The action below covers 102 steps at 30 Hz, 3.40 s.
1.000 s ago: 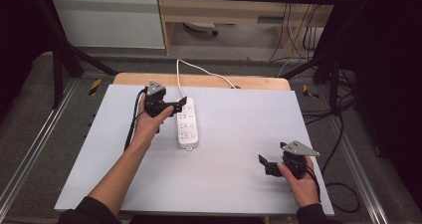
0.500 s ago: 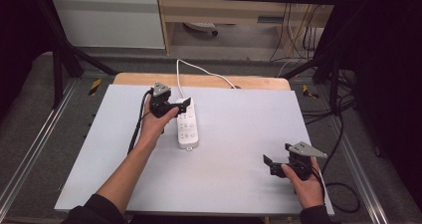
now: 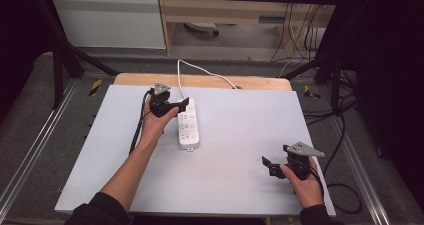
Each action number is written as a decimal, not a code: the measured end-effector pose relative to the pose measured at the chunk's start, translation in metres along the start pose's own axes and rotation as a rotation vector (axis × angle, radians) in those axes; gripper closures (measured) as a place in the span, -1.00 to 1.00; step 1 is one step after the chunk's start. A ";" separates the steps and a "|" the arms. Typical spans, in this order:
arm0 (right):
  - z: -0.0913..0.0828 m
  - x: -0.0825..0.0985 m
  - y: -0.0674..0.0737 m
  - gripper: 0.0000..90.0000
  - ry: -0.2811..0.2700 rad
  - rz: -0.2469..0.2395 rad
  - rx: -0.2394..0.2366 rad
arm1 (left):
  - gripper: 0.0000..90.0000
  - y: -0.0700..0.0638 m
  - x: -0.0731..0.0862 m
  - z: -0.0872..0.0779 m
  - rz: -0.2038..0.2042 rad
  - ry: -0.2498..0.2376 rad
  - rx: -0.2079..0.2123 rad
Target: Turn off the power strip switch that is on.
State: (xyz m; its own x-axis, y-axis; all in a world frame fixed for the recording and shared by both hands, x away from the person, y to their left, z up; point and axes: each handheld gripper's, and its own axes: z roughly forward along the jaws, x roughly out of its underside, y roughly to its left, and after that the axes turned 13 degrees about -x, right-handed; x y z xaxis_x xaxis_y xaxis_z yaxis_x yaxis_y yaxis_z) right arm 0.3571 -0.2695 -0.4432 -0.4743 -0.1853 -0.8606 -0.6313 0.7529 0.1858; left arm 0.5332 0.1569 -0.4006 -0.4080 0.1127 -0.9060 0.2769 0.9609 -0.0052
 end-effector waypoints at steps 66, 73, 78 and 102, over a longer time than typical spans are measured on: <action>0.002 -0.001 -0.002 -0.91 0.003 0.033 0.007 | 1.00 -0.014 0.028 0.011 0.082 0.085 0.129; 0.001 0.000 -0.003 -0.92 -0.001 0.051 -0.010 | 1.00 -0.018 0.032 0.013 0.100 0.096 0.143; 0.002 0.000 -0.003 -0.94 0.004 0.049 -0.009 | 1.00 -0.020 0.034 0.013 0.112 0.100 0.147; 0.003 0.001 -0.003 -0.94 0.017 0.046 -0.010 | 1.00 -0.026 0.036 0.012 0.136 0.097 0.155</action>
State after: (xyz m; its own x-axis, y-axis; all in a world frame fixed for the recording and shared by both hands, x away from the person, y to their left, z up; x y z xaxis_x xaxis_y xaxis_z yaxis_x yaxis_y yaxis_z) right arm 0.3599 -0.2700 -0.4455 -0.5135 -0.1618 -0.8427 -0.6149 0.7544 0.2298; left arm 0.5218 0.1326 -0.4382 -0.4377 0.2693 -0.8578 0.4620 0.8859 0.0424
